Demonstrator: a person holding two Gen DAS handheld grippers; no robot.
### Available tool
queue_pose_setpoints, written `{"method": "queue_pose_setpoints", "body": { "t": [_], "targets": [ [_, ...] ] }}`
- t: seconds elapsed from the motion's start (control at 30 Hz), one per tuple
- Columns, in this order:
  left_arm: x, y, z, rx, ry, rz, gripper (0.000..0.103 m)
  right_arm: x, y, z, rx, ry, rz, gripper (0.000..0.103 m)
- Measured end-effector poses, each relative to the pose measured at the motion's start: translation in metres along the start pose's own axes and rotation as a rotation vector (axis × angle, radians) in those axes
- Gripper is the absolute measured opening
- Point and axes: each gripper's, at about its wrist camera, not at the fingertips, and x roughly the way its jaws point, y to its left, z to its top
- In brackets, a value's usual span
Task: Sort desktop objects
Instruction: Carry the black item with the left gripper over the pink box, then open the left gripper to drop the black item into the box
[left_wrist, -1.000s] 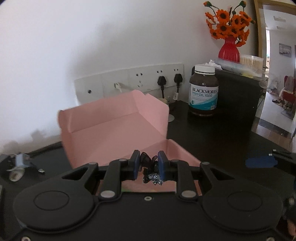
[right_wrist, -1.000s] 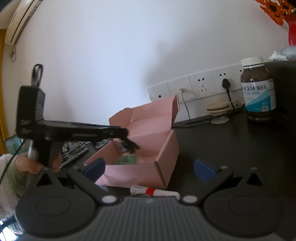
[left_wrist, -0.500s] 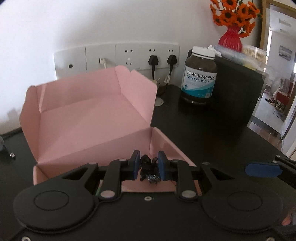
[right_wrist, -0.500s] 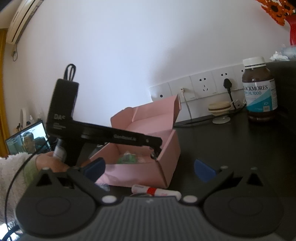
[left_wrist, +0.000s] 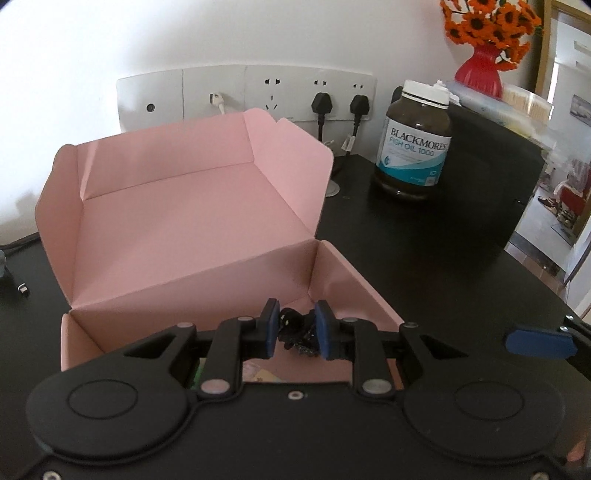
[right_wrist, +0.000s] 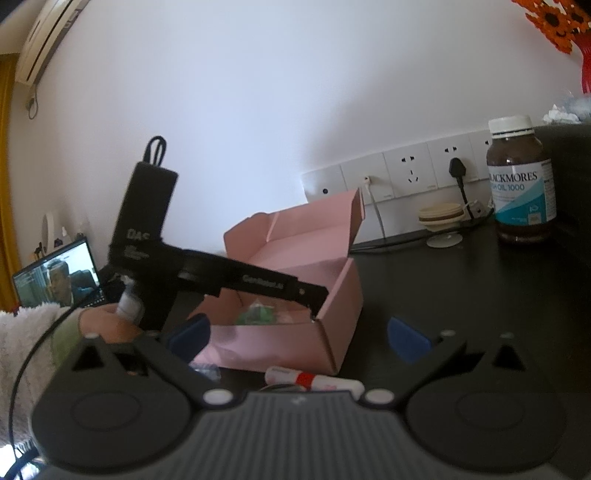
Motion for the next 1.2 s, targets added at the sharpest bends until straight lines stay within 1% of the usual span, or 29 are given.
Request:
{"method": "queue_pose_setpoints", "body": {
  "t": [0.3, 0.47, 0.5, 0.63, 0.67, 0.73, 0.8, 0.83, 0.97, 1.0, 1.03, 1.07, 1.17, 1.2],
  "targets": [
    [0.007, -0.003, 0.001, 0.009, 0.006, 0.041, 0.023, -0.001, 0.001, 0.0, -0.005, 0.0, 0.002, 0.102],
    [0.01, -0.007, 0.001, 0.032, 0.004, 0.074, 0.024, 0.0, 0.002, 0.001, -0.005, 0.0, 0.003, 0.102],
    [0.011, -0.007, 0.002, 0.031, 0.004, 0.076, 0.026, 0.0, 0.002, 0.0, -0.006, -0.001, 0.003, 0.102],
    [0.011, -0.007, 0.003, 0.024, 0.001, 0.079, 0.027, 0.0, 0.002, 0.001, -0.008, -0.001, 0.005, 0.102],
    [0.011, -0.007, 0.003, 0.024, 0.0, 0.083, 0.029, 0.0, 0.001, 0.001, -0.008, -0.001, 0.006, 0.102],
    [0.006, -0.007, 0.004, 0.026, -0.017, 0.083, 0.039, 0.0, 0.001, 0.001, -0.008, -0.001, 0.008, 0.102],
    [-0.001, -0.006, 0.004, 0.027, -0.04, 0.081, 0.066, -0.001, 0.001, 0.001, -0.009, -0.001, 0.011, 0.102],
    [-0.005, -0.006, 0.005, 0.029, -0.055, 0.078, 0.069, -0.001, 0.001, 0.0, -0.01, -0.001, 0.011, 0.102],
    [-0.017, -0.004, 0.008, 0.039, -0.076, 0.066, 0.068, 0.0, 0.001, 0.0, -0.014, 0.0, 0.013, 0.102],
    [-0.02, -0.004, 0.008, 0.039, -0.077, 0.062, 0.065, 0.0, 0.001, 0.0, -0.014, 0.0, 0.013, 0.102],
    [-0.022, -0.003, 0.008, 0.042, -0.077, 0.064, 0.065, 0.0, 0.001, 0.0, -0.012, 0.001, 0.012, 0.102],
    [-0.023, -0.003, 0.007, 0.046, -0.078, 0.067, 0.062, 0.0, 0.001, 0.001, -0.011, 0.001, 0.012, 0.102],
    [-0.025, -0.003, 0.006, 0.056, -0.074, 0.072, 0.048, 0.001, 0.0, 0.001, -0.009, 0.001, 0.012, 0.102],
    [-0.024, -0.002, 0.005, 0.052, -0.069, 0.069, 0.045, 0.001, 0.0, 0.0, -0.009, 0.002, 0.012, 0.102]
  ]
}}
